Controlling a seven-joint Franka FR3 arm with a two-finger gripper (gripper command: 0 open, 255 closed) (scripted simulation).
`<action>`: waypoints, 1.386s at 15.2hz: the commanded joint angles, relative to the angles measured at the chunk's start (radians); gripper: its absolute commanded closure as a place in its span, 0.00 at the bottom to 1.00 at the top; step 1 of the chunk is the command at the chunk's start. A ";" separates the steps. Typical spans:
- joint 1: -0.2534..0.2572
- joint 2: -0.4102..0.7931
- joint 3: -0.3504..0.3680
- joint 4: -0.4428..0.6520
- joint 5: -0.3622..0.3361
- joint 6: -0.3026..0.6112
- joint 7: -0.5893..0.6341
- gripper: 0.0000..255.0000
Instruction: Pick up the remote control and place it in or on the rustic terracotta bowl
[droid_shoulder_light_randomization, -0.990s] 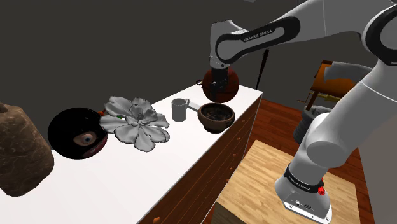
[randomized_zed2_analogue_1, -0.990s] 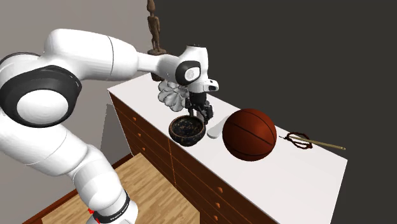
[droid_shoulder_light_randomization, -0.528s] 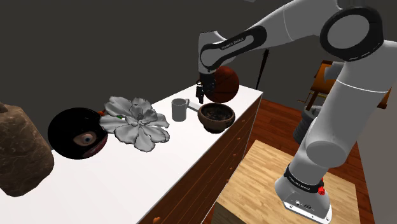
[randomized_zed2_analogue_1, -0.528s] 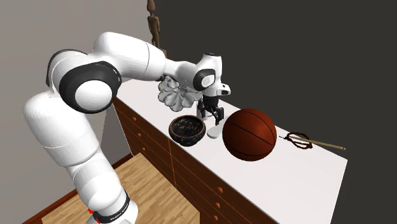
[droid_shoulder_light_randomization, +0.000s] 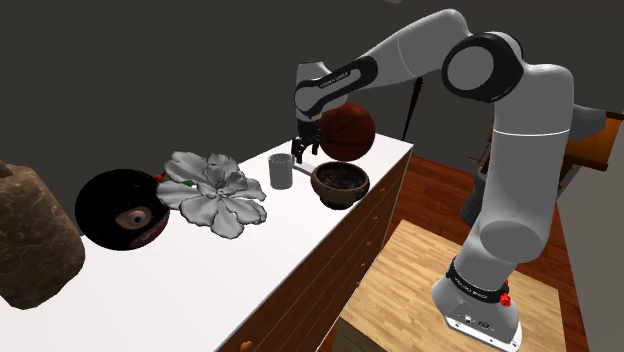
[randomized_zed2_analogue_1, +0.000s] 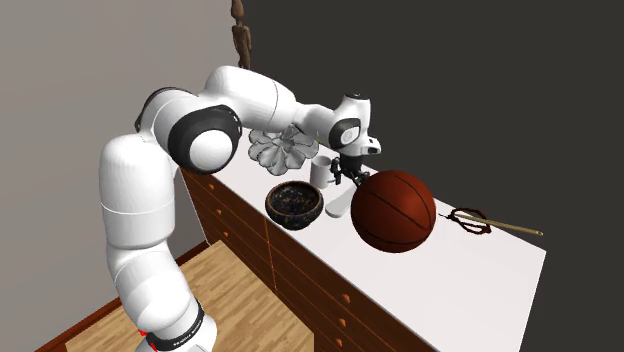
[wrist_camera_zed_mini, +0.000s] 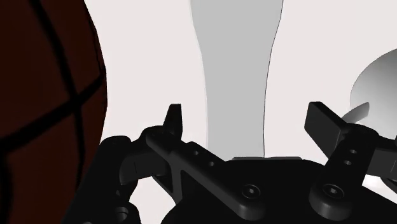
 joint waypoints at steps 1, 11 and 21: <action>-0.002 0.027 0.001 0.004 0.004 0.022 -0.004 0.00; -0.003 0.061 0.000 -0.025 0.006 0.085 -0.005 0.00; -0.003 0.061 0.000 -0.025 0.006 0.085 -0.005 1.00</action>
